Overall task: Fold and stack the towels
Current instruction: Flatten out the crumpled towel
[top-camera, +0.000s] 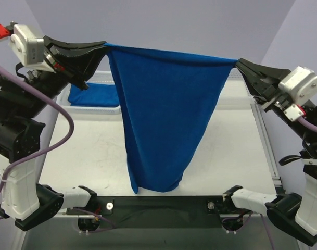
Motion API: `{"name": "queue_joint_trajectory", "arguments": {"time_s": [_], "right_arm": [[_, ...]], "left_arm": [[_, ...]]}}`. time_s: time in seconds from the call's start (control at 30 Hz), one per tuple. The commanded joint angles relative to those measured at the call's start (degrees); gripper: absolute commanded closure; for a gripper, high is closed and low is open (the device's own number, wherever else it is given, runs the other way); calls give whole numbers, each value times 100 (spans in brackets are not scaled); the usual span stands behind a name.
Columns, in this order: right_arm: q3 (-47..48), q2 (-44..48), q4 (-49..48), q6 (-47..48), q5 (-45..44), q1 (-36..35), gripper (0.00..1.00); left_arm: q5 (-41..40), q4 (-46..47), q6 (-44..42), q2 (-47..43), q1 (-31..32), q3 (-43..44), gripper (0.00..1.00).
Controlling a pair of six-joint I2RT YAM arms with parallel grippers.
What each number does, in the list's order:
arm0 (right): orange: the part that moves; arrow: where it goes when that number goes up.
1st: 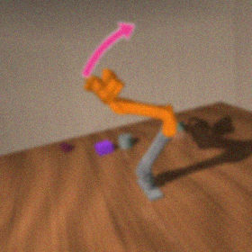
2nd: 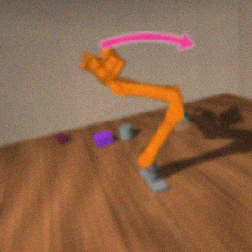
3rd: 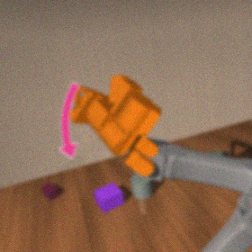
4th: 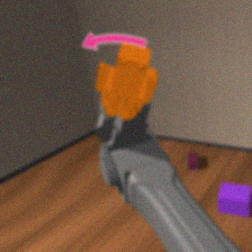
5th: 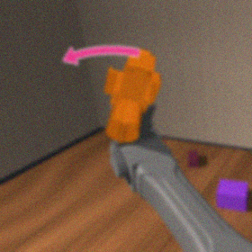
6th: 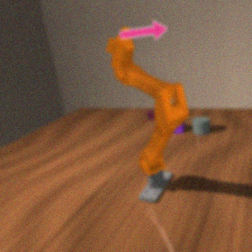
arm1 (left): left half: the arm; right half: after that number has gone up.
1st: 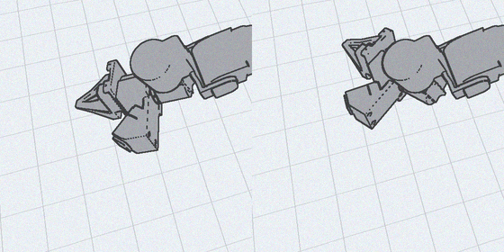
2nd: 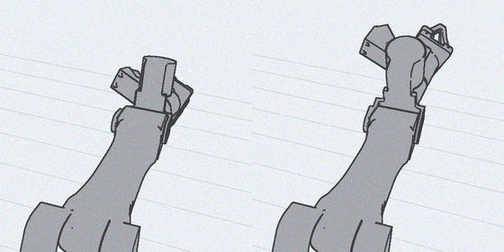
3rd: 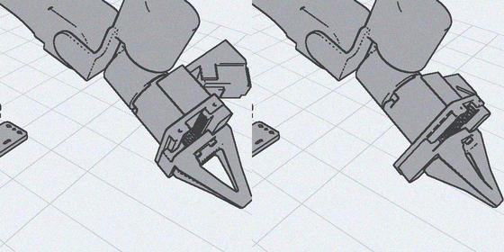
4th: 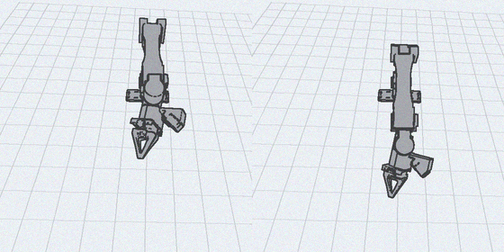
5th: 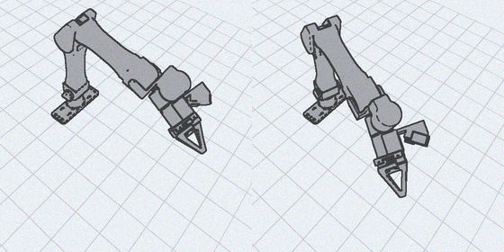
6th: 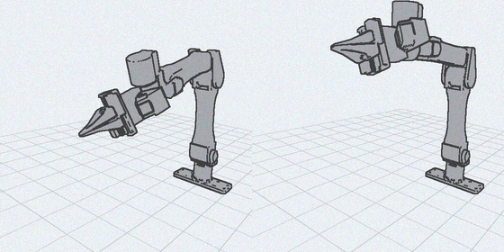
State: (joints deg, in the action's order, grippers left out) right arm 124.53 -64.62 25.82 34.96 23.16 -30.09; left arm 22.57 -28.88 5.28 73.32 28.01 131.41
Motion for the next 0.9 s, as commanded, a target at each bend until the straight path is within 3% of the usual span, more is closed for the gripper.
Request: {"name": "queue_joint_trajectory", "arguments": {"time_s": [0.0, 0.17, 0.37, 0.6, 0.87], "right_arm": [[-77, -103, -482, 318, -1313, 170, 100], [-631, -498, -587, 678, -2236, 240, 100], [-1527, -912, -1078, 398, -2228, 696, 100], [-1871, -956, -1396, 108, -1982, 847, 100], [-1863, -149, -1396, -50, -1394, 846, 100]], "left_arm": [[-1367, 621, -264, -2, -199, -315, 100], [-1852, 901, -369, 200, -226, -1468, 100], [-2177, 1473, -343, 534, -357, -2690, 100], [-1976, 1509, -247, 833, -428, -2665, 100], [-1081, 1535, -45, 122, -428, -2410, 100]]}}
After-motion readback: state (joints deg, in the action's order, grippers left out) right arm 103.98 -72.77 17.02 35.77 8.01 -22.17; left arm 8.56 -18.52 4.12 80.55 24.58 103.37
